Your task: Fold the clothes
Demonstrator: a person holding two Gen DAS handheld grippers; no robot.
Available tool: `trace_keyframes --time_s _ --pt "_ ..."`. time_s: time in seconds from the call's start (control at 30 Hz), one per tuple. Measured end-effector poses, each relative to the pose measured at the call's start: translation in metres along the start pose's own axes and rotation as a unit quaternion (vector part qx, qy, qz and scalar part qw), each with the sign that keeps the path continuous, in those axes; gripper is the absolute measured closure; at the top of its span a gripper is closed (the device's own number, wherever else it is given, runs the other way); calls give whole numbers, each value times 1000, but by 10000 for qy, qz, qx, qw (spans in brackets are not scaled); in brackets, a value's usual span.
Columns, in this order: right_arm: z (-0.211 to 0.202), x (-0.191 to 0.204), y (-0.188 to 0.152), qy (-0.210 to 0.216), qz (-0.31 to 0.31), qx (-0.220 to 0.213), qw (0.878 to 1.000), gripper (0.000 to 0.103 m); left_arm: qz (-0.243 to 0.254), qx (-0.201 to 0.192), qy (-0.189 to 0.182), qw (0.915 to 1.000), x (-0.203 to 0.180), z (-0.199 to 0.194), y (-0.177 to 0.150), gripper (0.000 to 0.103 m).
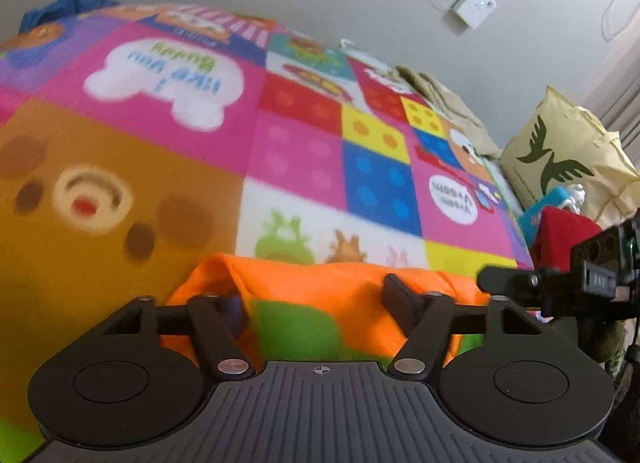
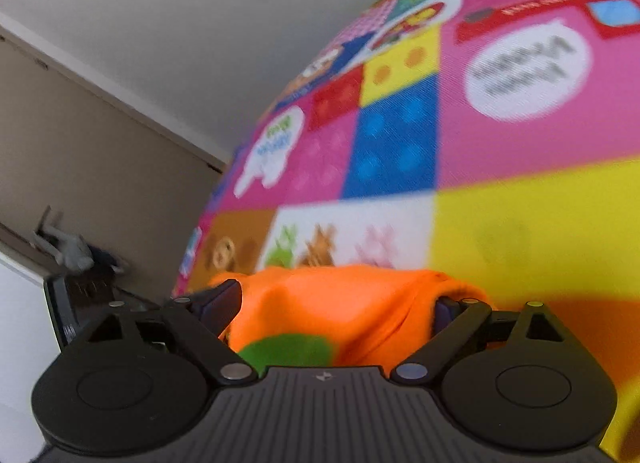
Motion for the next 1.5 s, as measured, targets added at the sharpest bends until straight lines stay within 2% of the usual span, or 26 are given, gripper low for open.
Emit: trace_keyframes --time_s 0.07,0.17,0.23,0.3,0.37,0.43,0.5,0.53,0.6,0.73,0.8,0.87,0.9,0.97,1.0,1.1,1.13,1.2,1.23,1.33,1.43,1.5 --pt "3 7 20 171 -111 -298 9993 12 63 -207 -172 9996 -11 -5 15 50" --pt "-12 26 39 487 -486 -796 9944 12 158 -516 -430 9976 -28 -13 37 49" --pt "-20 36 40 369 -790 -852 9925 12 423 -615 -349 9966 -37 -20 37 49" --pt "-22 41 33 -123 -1081 -652 9919 12 594 -510 -97 9969 -36 -17 28 48" --pt "-18 39 23 -973 -1343 -279 9858 12 762 -293 347 9961 -28 -11 11 47" --pt "-15 38 7 -1894 -1895 54 9634 12 1006 -95 759 9920 -19 -8 -6 46" --pt "-21 39 -9 -2486 -2475 266 9361 12 1351 -31 1110 9846 -12 -12 -20 45" --pt "-27 41 -12 -2547 -2549 291 9324 12 1534 -35 1238 9804 -10 -16 -25 45" --pt "-39 44 -18 -2659 -2692 326 9251 12 1698 -60 1249 9775 -12 -29 -29 44" --pt "-65 67 -13 -2488 -2913 -225 9234 12 1749 -522 816 9798 -30 -55 -14 32" --pt "-56 80 -12 -2370 -3153 -366 9182 15 1836 -388 880 9783 -34 -39 -17 31" --pt "-35 84 -16 -2226 -3291 -132 9176 16 1924 -250 946 9764 -38 -23 -20 33" --pt "-25 83 -23 -2268 -3374 104 9136 16 1967 -180 980 9754 -40 -15 -22 33" --pt "-7 79 -38 -2341 -3530 562 9041 16 2208 84 1217 9677 -34 -2 -39 33" --pt "-6 75 -44 -2303 -3544 667 9038 16 2294 145 1229 9654 -31 -2 -45 33" --pt "-27 68 -36 -2029 -3192 530 9242 16 2110 167 943 9728 -23 -24 -41 29" --pt "-35 67 -31 -1951 -3071 453 9304 16 1978 70 807 9769 -21 -34 -32 25" --pt "-49 67 -16 -1933 -3033 159 9329 16 1864 -204 704 9797 -19 -44 -15 19" --pt "-49 62 -8 -1878 -2900 72 9384 17 1798 -273 688 9809 -16 -41 -5 18" --pt "-40 43 14 -1659 -2388 -80 9568 32 1600 -474 640 9839 -8 -32 22 16" --pt "-21 19 23 -1464 -1884 -136 9710 33 1208 -181 396 9917 8 -4 33 16" --pt "-6 3 26 -1244 -1508 -75 9807 33 1125 -52 394 9929 13 10 30 18"
Point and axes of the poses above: each gripper's, at about its wrist camera, not at the fingertips, and z roughly the way its jaws point, x to its left, y to its top, the point moved 1 cm from there along z, roughly the way its jaws point, and after that the axes turned 14 degrees about -z, right-handed, at the moved point
